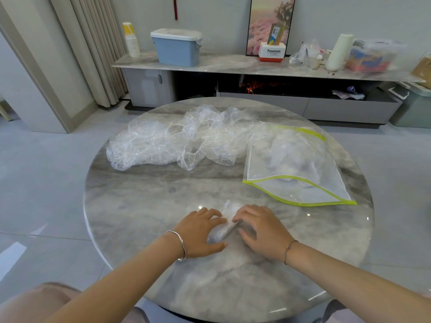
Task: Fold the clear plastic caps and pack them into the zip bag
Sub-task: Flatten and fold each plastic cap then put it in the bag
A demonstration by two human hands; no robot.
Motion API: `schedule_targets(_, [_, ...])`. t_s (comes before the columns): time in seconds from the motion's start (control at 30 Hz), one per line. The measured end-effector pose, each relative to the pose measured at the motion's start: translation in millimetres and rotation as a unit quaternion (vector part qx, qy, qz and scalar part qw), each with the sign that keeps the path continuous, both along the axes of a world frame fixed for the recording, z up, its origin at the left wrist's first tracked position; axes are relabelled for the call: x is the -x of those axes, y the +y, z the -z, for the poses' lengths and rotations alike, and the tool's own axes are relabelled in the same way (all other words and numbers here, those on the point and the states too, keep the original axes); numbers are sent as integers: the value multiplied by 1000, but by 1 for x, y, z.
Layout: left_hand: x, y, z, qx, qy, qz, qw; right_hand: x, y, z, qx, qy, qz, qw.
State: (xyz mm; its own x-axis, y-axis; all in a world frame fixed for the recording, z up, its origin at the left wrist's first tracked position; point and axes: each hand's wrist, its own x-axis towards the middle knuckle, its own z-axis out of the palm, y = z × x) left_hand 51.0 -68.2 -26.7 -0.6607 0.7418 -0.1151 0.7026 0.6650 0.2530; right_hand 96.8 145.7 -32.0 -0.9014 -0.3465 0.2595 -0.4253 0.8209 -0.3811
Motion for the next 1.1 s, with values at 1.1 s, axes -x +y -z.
schedule_targets(1.1, [9,19,-4,-215,-287,-228,905,7,-22,-19,382,-335,218,833])
